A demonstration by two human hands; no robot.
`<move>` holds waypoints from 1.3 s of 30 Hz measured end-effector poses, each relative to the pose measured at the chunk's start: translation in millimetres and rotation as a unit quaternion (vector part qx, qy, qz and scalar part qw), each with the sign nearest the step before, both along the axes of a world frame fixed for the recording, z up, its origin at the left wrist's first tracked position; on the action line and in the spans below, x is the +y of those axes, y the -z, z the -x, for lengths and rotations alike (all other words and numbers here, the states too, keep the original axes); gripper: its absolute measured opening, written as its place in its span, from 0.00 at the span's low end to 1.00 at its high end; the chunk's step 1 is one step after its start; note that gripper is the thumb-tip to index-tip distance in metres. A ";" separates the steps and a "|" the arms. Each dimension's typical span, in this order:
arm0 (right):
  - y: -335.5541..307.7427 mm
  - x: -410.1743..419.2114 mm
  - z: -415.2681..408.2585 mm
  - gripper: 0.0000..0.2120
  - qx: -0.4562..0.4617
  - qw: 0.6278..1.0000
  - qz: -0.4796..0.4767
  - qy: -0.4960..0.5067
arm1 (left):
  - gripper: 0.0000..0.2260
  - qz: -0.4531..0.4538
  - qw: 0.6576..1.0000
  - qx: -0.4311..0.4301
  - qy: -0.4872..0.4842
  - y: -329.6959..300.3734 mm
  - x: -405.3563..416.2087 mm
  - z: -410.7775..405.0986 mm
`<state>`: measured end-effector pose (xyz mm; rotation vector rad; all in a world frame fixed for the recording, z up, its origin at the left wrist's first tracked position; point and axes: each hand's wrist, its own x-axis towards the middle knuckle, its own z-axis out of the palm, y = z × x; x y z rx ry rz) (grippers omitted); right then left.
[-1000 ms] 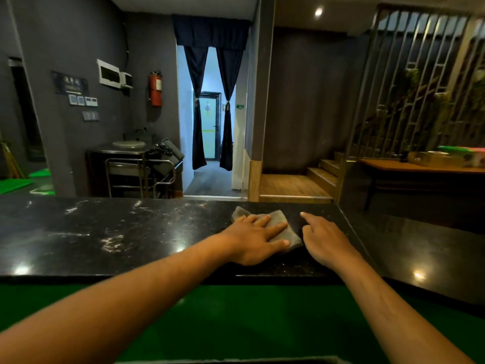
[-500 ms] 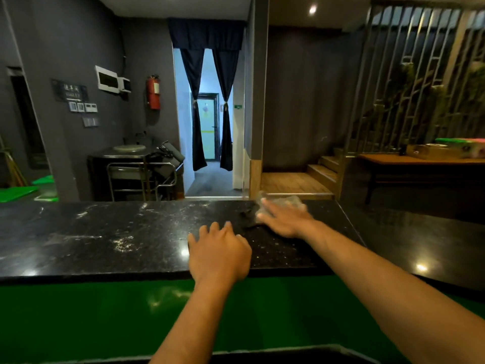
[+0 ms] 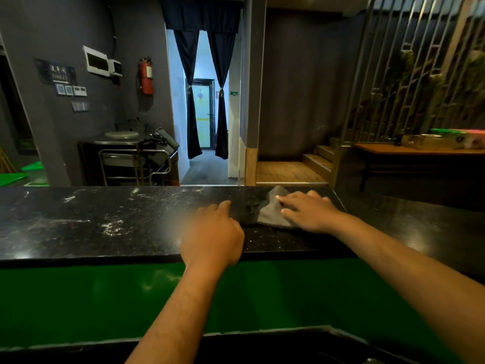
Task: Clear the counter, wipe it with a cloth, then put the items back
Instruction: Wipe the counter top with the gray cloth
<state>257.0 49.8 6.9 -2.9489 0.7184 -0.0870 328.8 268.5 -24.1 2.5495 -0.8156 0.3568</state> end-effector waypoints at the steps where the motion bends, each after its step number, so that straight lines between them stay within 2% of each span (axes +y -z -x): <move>1: -2.6 -9.2 -5.1 0.25 0.030 0.999 0.005 0.040 | 0.22 0.005 1.000 0.001 0.001 -0.1 -0.1 0.0; 4: 0.2 -2.9 -23.3 0.25 0.043 0.998 -0.008 0.056 | 0.21 0.000 1.000 0.007 0.001 -0.9 0.3 0.3; 10: 22.2 70.4 22.4 0.30 0.005 0.996 -0.015 -0.089 | 0.23 0.008 1.000 0.002 0.010 -1.7 1.3 1.6; 12: 19.8 50.2 33.8 0.30 0.007 0.997 -0.031 -0.072 | 0.22 0.003 1.000 0.007 0.015 -3.3 2.2 4.2; 15: 8.2 0.2 22.2 0.28 0.032 0.997 -0.054 0.052 | 0.20 -0.001 1.000 0.004 0.018 -5.3 4.6 7.9; 17: 5.1 -10.2 6.2 0.29 0.033 0.991 -0.027 0.123 | 0.19 -0.004 1.000 -0.007 0.020 -5.9 3.8 8.7; 18: 4.9 -3.1 -0.5 0.28 0.029 0.992 -0.015 0.121 | 0.19 -0.006 1.000 -0.009 0.020 -6.1 3.5 8.0; 23: 22.5 48.5 43.4 0.25 -0.016 0.998 -0.020 -0.059 | 0.19 -0.023 0.999 -0.012 0.025 -2.2 3.0 0.6; 25: 20.5 21.7 56.4 0.25 -0.005 0.998 -0.031 -0.053 | 0.20 -0.030 0.999 -0.012 0.034 -2.6 1.7 -1.2; 28: 9.8 -24.2 45.2 0.27 0.035 0.998 -0.038 0.046 | 0.22 -0.062 0.997 -0.001 0.041 -3.4 0.9 -2.7; 31: 8.6 -31.6 22.4 0.31 0.016 0.994 -0.011 0.106 | 0.24 -0.110 0.993 0.039 0.030 -8.7 -8.7 -0.3; 34: 9.2 -4.1 32.8 0.33 -0.004 1.000 -0.014 0.021 | 0.28 -0.171 0.980 0.083 0.063 -14.6 -34.0 24.2; 36: 14.3 0.0 49.7 0.30 -0.031 0.999 -0.028 -0.034 | 0.28 -0.182 0.976 0.083 0.085 -12.1 -50.9 41.1; 39: 11.4 -33.5 44.8 0.23 -0.025 0.998 -0.048 -0.018 | 0.28 -0.168 0.982 0.049 0.074 -6.0 -60.4 44.6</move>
